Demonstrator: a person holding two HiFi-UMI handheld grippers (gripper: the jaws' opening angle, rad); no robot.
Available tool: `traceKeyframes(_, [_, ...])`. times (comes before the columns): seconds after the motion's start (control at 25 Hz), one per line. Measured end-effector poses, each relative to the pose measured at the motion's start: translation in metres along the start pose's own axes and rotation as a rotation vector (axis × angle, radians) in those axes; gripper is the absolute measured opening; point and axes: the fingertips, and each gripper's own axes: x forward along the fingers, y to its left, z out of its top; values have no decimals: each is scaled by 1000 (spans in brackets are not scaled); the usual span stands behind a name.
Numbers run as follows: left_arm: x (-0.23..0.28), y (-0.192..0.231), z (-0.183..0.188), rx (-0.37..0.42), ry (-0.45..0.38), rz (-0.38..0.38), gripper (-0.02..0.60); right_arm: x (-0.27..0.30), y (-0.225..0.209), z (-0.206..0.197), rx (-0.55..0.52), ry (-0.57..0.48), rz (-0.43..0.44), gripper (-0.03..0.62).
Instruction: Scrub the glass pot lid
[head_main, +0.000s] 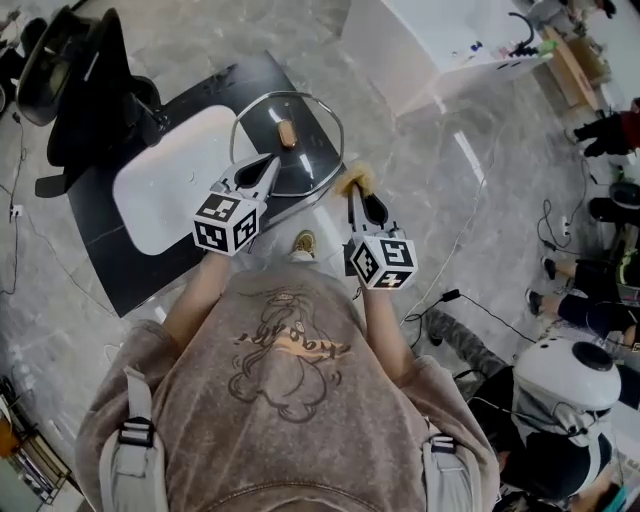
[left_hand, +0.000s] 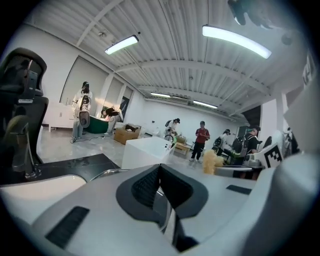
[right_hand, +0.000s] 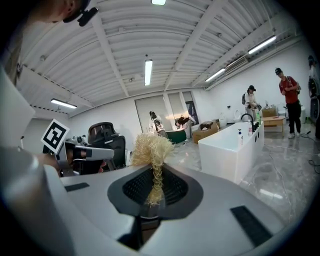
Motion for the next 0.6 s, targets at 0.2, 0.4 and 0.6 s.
traceKeyframes(0.2, [24,10,17,15,-34,90,17,24,-25,14,-6,13,54,41])
traceKeyframes(0.4, [28,23,29,27,-69,168,17,44,-35,19,3,28,85,41])
traceKeyframes(0.6, [35,37,30,50,-48,197,17,60,-33,22,0,37,96,41])
